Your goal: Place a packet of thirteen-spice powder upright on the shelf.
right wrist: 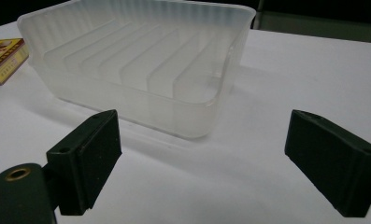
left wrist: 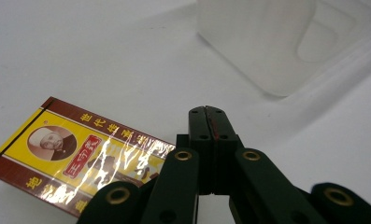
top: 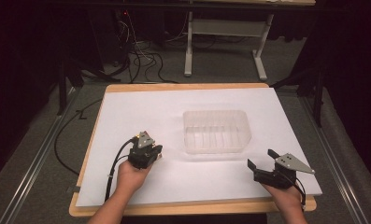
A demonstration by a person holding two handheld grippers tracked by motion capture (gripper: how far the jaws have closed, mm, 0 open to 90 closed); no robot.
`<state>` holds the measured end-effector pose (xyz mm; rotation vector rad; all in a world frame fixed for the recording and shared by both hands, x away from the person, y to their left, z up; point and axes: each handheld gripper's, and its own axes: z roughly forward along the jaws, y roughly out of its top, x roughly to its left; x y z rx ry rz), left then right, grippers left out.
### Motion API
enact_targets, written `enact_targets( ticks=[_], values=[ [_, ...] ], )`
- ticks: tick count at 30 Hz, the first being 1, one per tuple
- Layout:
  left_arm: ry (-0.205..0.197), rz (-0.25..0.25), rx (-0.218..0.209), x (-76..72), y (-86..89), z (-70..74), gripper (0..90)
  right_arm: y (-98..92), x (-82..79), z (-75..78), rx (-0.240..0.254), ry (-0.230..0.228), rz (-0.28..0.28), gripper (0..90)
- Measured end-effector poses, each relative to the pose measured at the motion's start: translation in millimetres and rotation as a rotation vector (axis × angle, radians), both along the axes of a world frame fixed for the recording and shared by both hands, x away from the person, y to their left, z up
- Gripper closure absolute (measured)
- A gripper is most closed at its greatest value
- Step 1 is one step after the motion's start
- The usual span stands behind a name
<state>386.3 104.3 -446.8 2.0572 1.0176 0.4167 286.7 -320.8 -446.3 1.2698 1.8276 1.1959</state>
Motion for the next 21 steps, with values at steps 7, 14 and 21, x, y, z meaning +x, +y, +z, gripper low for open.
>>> enact_targets(
  ticks=[7,14,21],
  values=[
    [0.063,0.010,0.066,16.6,-11.5,-12.6,90.0,4.0,0.0,-0.6,-0.011,0.004,0.013,13.5],
    [0.072,0.013,0.089,12.3,-12.6,-12.0,90.0,2.7,-1.6,0.4,0.000,0.001,0.010,14.7],
    [0.082,0.012,0.075,-0.9,-2.0,-12.4,90.0,2.0,3.9,2.0,0.017,-0.009,0.014,15.0]
  ],
)
